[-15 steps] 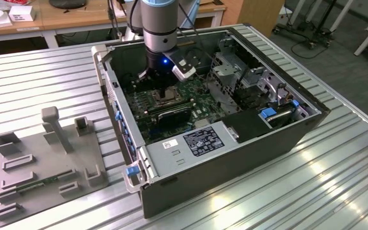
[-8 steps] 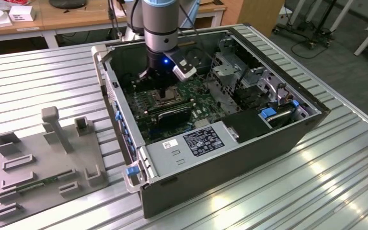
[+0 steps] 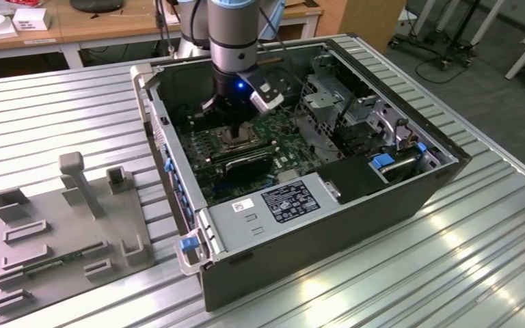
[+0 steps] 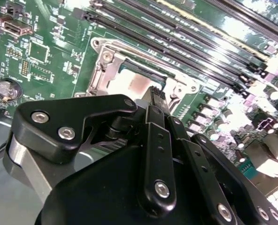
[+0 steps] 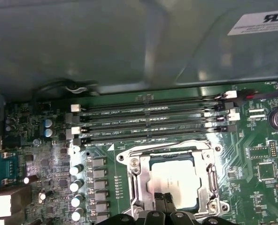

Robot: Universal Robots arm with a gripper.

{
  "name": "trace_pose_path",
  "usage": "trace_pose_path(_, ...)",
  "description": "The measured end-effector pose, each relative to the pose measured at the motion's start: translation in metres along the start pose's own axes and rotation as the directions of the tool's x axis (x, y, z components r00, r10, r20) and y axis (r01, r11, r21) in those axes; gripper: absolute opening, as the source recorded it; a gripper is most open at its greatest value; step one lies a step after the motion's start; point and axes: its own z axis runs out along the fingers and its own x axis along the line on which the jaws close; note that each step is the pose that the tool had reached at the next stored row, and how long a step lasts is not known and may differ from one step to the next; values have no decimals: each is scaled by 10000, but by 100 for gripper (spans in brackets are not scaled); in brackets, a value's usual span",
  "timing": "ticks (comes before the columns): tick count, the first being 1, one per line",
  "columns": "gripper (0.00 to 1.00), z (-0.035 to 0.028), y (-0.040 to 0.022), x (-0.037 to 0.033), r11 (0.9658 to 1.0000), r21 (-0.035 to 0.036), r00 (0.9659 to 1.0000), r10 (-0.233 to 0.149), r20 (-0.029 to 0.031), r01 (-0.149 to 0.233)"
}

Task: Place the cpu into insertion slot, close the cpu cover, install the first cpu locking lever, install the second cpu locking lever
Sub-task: 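Install the second cpu locking lever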

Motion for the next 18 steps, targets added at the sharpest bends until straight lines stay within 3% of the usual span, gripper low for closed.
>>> trace_pose_path(8, 11, 10, 41, -111, 10000, 2, 10000, 2, -35, -2)
trace_pose_path(18, 11, 12, 70, -110, 10000, 38, 10000, -1, -31, 1)
